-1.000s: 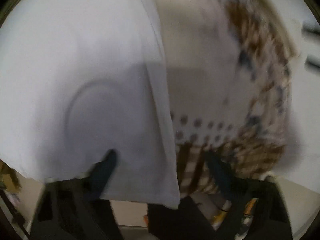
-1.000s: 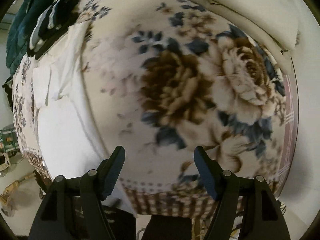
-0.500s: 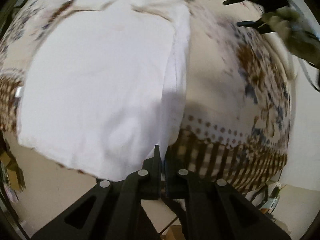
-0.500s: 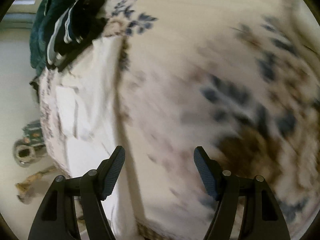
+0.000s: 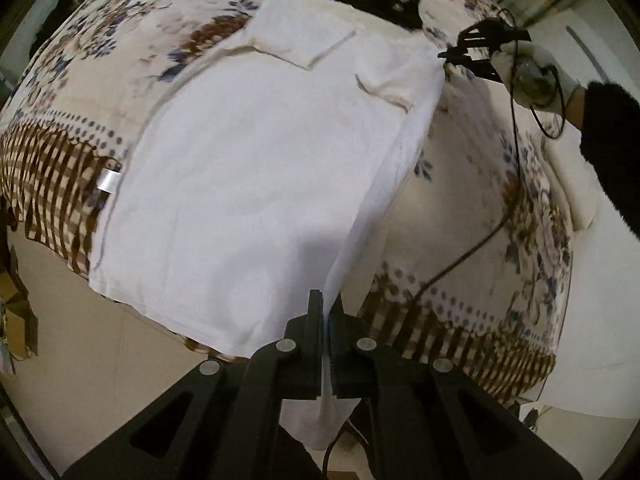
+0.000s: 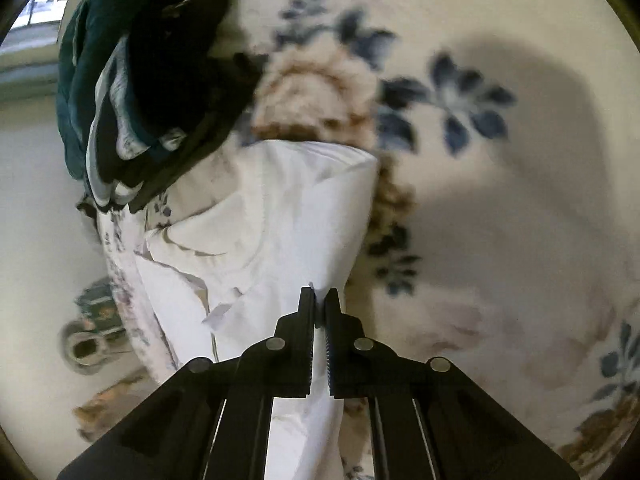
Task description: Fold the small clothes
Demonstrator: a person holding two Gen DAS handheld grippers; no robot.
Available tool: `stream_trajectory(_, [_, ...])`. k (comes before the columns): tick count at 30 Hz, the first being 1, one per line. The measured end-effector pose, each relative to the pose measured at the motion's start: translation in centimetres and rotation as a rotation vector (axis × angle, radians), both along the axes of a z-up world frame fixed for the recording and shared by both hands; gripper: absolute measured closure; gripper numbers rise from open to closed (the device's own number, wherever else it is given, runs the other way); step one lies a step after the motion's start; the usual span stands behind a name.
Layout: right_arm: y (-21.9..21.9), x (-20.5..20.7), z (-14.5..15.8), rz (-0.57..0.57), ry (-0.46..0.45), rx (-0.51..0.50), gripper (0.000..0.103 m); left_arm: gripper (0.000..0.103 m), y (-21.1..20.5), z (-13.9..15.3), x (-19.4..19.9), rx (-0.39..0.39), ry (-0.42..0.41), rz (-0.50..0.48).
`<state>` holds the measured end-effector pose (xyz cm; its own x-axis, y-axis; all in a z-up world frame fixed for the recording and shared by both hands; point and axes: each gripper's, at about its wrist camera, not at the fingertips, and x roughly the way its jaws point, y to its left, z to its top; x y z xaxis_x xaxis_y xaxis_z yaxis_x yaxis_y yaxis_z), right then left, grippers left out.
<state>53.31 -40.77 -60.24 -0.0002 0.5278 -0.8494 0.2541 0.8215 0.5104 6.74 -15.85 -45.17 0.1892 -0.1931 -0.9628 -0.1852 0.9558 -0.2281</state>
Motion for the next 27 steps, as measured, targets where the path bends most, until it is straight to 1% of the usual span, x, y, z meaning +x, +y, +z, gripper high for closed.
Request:
stream_trajectory(2, [2.5, 0.7, 3.0, 0.042, -0.031, -0.024, 0.098, 0.103, 2.4, 1.0, 0.0, -0.011, -0.016, 0.021])
stream_trajectory(4, [4.7, 1.3, 5.2, 0.072, -0.051, -0.049, 0.098, 0.103, 4.7, 1.7, 0.1, -0.021, -0.023, 0.048])
stream_trajectory(5, [6.8, 2.0, 6.7, 0.095, -0.064, -0.065, 0.099, 0.103, 6.0, 1.8, 0.1, -0.028, -0.023, 0.067])
stream_trajectory(7, [10.3, 2.8, 8.5, 0.131, -0.076, -0.084, 0.099, 0.103, 8.3, 1.9, 0.1, -0.033, -0.026, 0.101])
stream_trajectory(10, [15.8, 3.5, 10.1, 0.215, -0.1, -0.134, 0.099, 0.103, 12.2, 1.0, 0.0, -0.034, -0.015, 0.16])
stream_trajectory(11, [19.0, 4.0, 10.1, 0.247, -0.107, -0.161, 0.099, 0.103, 13.4, 0.4, -0.1, -0.035, -0.008, 0.18])
stream_trajectory(13, [22.6, 4.2, 9.8, 0.285, -0.105, -0.191, 0.099, 0.103, 15.6, -1.1, -0.3, -0.037, 0.009, 0.215])
stream_trajectory(14, [25.1, 4.4, 9.3, 0.309, -0.106, -0.217, 0.099, 0.103, 16.9, -2.1, -0.4, -0.043, 0.02, 0.232])
stream_trajectory(15, [27.6, 4.6, 8.7, 0.337, -0.109, -0.245, 0.099, 0.103, 18.3, -3.2, -0.5, -0.047, 0.034, 0.254])
stream_trajectory(17, [31.3, 4.6, 7.1, 0.385, -0.117, -0.302, 0.099, 0.103, 20.0, -4.5, -0.7, -0.065, 0.048, 0.279])
stream_trajectory(20, [35.2, 4.6, 4.5, 0.407, -0.097, -0.369, 0.099, 0.103, 22.4, -7.4, -0.9, -0.087, 0.083, 0.311])
stream_trajectory(24, [37.0, 4.3, 1.9, 0.414, -0.082, -0.432, 0.099, 0.103, 24.0, -10.1, -0.8, -0.116, 0.116, 0.318])
stream_trajectory(27, [37.7, 4.3, 0.7, 0.394, -0.064, -0.438, 0.099, 0.102, 24.7, -12.4, -0.6, -0.175, 0.172, 0.307])
